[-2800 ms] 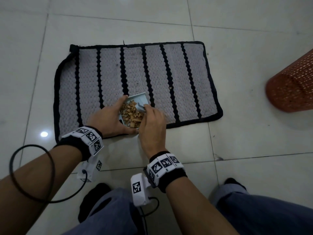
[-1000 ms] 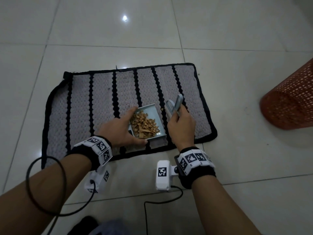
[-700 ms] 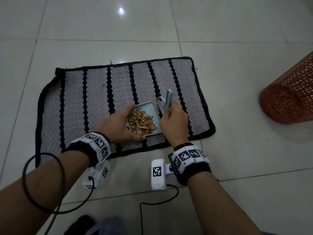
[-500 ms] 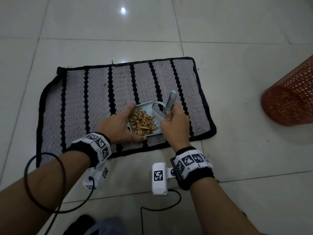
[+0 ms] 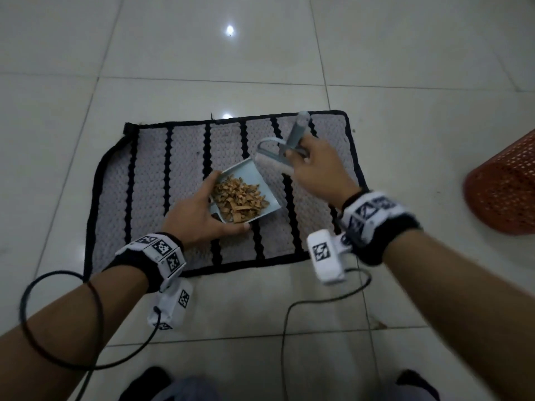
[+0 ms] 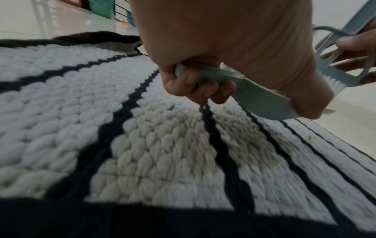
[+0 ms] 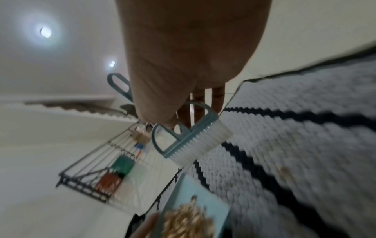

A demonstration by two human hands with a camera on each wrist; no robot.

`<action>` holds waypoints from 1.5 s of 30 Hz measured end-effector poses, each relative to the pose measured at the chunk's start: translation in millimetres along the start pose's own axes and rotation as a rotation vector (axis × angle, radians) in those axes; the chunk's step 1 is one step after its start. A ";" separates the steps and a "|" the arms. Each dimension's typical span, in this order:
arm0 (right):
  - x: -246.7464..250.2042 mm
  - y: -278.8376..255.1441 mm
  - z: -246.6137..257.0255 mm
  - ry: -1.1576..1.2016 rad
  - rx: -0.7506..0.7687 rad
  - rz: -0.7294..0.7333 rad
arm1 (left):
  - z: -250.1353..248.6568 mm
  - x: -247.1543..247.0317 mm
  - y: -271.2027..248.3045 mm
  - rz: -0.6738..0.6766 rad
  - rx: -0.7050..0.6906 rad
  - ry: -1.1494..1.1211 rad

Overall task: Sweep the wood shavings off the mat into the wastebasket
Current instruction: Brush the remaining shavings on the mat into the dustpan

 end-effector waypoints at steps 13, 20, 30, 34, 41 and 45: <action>53.3 24.9 -11.4 -0.258 0.093 0.318 | 19.2 44.9 -98.5 -0.249 0.167 -0.164; 42.6 -49.7 -60.9 -0.136 0.027 0.020 | -6.6 -1.9 -129.6 -0.073 0.210 -0.081; 17.3 -94.3 -93.7 -0.004 0.040 -0.064 | -65.2 -69.7 -53.0 0.091 0.111 0.124; 19.1 -78.8 -92.2 -0.046 0.090 -0.052 | -63.8 -75.9 -34.6 0.124 0.142 0.196; 12.0 -65.3 -92.4 -0.122 0.113 -0.025 | -62.1 -79.6 -18.5 0.135 0.192 0.217; 5.0 -64.1 -88.0 -0.127 0.116 -0.020 | -60.9 -79.0 -15.1 0.128 0.204 0.259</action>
Point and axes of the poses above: each hand's wrist, its own y-axis towards the middle knuckle, its own x-axis out of the back of the hand, z = x × y, the point moved 4 cm from there along y, towards the middle knuckle, and after that the axes turned 9 degrees about z, right-handed, at the moved point
